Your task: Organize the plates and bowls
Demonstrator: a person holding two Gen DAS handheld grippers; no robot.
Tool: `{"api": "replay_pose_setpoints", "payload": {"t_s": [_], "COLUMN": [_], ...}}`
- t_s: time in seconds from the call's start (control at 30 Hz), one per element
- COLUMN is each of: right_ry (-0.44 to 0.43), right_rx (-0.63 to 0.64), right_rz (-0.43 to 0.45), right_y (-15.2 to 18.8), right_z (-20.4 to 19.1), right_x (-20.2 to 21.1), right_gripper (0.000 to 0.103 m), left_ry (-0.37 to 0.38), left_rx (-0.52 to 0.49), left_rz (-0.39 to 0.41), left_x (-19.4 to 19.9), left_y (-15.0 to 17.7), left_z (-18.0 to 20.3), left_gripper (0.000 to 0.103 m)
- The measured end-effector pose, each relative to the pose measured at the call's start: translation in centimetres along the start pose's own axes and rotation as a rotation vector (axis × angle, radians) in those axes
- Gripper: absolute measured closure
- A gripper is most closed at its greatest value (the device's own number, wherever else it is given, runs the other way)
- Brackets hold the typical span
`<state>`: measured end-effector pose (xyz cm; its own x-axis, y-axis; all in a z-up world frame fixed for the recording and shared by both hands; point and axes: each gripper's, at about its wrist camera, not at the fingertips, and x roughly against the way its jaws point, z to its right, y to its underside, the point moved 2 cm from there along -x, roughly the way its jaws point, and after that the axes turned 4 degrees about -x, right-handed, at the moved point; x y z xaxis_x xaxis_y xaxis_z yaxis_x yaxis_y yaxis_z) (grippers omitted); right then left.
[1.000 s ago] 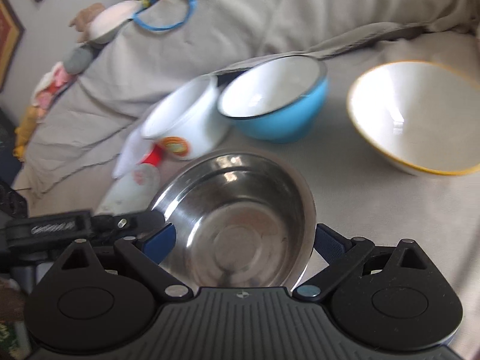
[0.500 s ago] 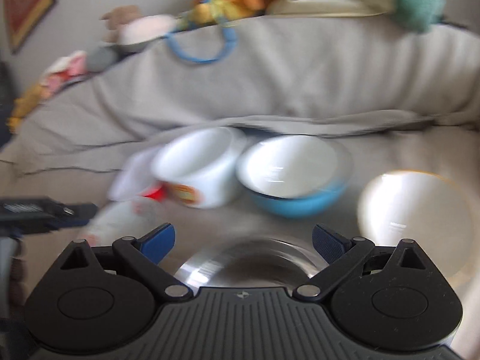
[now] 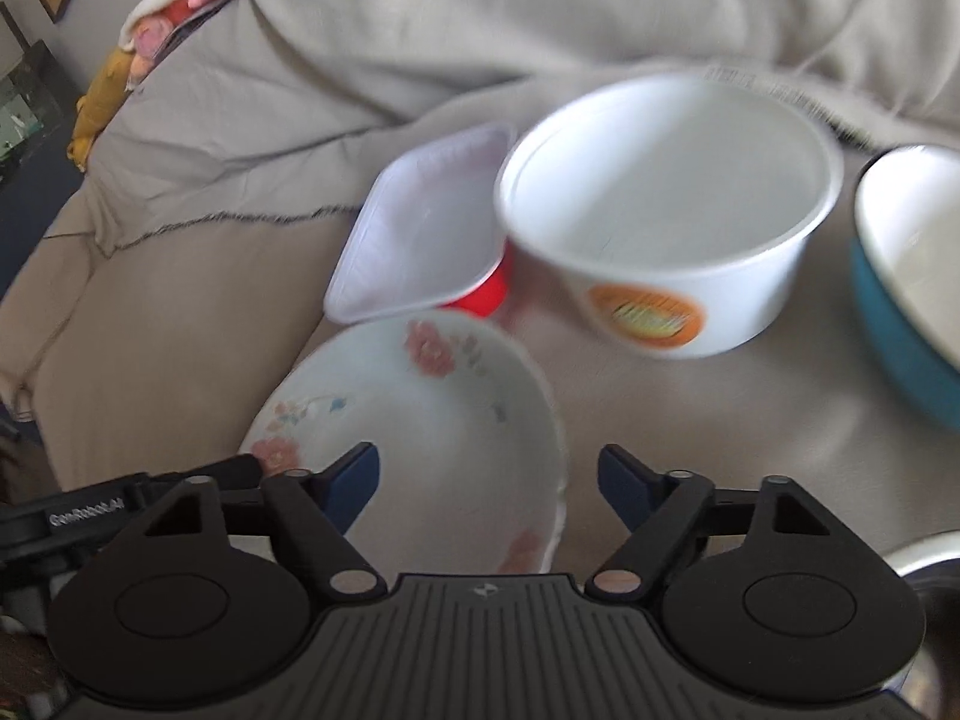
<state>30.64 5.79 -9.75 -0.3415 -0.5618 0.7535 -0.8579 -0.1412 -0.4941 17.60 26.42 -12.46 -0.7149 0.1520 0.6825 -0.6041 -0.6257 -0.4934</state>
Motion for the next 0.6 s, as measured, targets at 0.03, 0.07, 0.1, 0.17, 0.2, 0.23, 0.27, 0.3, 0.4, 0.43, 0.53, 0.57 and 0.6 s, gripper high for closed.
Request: {"api": "replay_pose_setpoints", "payload": {"t_s": [0.03,0.07,0.1,0.17,0.2,0.23,0.27,0.3,0.4,0.43,0.53,0.57,0.6], "right_ry": [-0.028,-0.047,-0.047,-0.042,-0.040,-0.036,-0.031,-0.023,0.003,0.008,0.022,0.028,0.042], "right_rx": [-0.004,0.000,0.011,0.024,0.026,0.025,0.022,0.022,0.019,0.017,0.021,0.025,0.034], "right_rz": [-0.011,-0.014,-0.010,-0.005,-0.002,0.001,0.007,0.013,0.034,0.037,0.051,0.061,0.083], "right_y": [0.1,0.1,0.2,0.4,0.5,0.6,0.7,0.7,1.1,1.2,1.4,1.4,1.5], "right_z": [-0.1,-0.2,-0.3,-0.1,0.1,0.3,0.6,0.8,1.1,1.3,1.9,2.0,2.1], "right_x": [0.0,0.3,0.7,1.6,2.1,2.4,2.8,3.0,3.4,3.6,4.2,4.3,4.4], "right_gripper": [0.025,0.025,0.025,0.025,0.025,0.024,0.024,0.024,0.024,0.024,0.024,0.023,0.023], "left_ry": [0.011,0.003,0.002,0.015,0.020,0.025,0.028,0.032,0.037,0.034,0.043,0.049,0.052], "left_rx": [0.018,0.021,0.017,0.012,0.004,-0.003,-0.006,-0.005,-0.011,-0.015,-0.036,-0.045,-0.055], "left_rz": [-0.014,-0.019,-0.024,-0.040,-0.050,-0.060,-0.071,-0.084,-0.111,-0.123,-0.147,-0.146,-0.138], "left_x": [-0.1,-0.1,-0.1,0.0,0.0,-0.1,-0.2,-0.3,-0.3,-0.2,-0.1,-0.2,-0.2], "left_y": [0.1,0.2,0.2,0.4,0.5,0.6,0.8,1.1,1.7,2.0,2.8,3.0,3.0], "left_z": [-0.1,0.0,0.2,0.8,1.1,1.5,1.8,2.1,3.1,3.4,4.1,4.3,4.5], "left_gripper": [0.058,0.057,0.054,0.050,0.050,0.050,0.050,0.050,0.050,0.049,0.049,0.049,0.049]}}
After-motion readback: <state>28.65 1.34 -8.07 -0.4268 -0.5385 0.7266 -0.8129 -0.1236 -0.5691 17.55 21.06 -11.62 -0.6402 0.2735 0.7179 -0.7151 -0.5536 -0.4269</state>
